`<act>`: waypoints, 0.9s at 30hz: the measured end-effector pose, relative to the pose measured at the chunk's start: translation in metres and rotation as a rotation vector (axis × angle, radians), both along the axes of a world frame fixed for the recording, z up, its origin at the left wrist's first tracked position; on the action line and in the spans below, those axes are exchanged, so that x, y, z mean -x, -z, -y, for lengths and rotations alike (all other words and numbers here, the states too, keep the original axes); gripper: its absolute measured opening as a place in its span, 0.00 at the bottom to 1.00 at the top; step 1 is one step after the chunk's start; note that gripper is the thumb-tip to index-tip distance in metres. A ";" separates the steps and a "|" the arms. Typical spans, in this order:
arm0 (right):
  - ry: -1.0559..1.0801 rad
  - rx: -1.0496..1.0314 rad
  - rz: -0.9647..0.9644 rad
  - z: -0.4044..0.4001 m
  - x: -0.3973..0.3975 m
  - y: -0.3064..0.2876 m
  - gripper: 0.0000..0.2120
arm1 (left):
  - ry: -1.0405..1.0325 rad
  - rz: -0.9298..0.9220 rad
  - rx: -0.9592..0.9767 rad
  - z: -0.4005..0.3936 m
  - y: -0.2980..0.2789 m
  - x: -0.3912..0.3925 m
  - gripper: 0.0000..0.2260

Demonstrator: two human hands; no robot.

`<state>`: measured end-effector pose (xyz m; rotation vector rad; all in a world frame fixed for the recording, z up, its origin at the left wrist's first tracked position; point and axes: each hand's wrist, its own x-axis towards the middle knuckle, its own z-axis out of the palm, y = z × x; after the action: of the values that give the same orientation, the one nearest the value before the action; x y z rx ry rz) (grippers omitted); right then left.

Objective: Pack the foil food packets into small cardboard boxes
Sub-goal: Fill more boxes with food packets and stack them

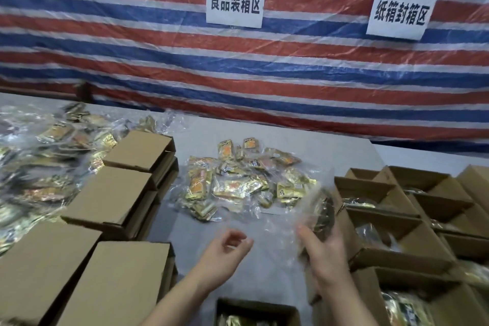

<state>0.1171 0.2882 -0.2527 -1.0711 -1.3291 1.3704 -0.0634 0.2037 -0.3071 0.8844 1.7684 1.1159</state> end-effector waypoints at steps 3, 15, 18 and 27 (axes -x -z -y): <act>-0.244 -0.035 0.218 0.016 -0.012 0.017 0.33 | 0.031 -0.128 0.141 0.033 0.055 0.000 0.10; -1.023 -0.108 0.988 0.044 -0.013 0.104 0.29 | 0.033 -0.064 0.099 0.066 0.133 -0.017 0.10; -1.079 -0.076 1.041 0.043 -0.005 0.113 0.22 | 0.023 -0.057 0.082 0.068 0.137 -0.018 0.11; -1.203 -0.288 1.251 0.036 0.006 0.149 0.41 | -0.037 -0.019 0.069 0.060 0.131 -0.021 0.10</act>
<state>0.1110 0.2525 -0.4013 -0.8967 -3.3455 1.0842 -0.0421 0.1436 -0.4380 0.8261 1.8346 1.0665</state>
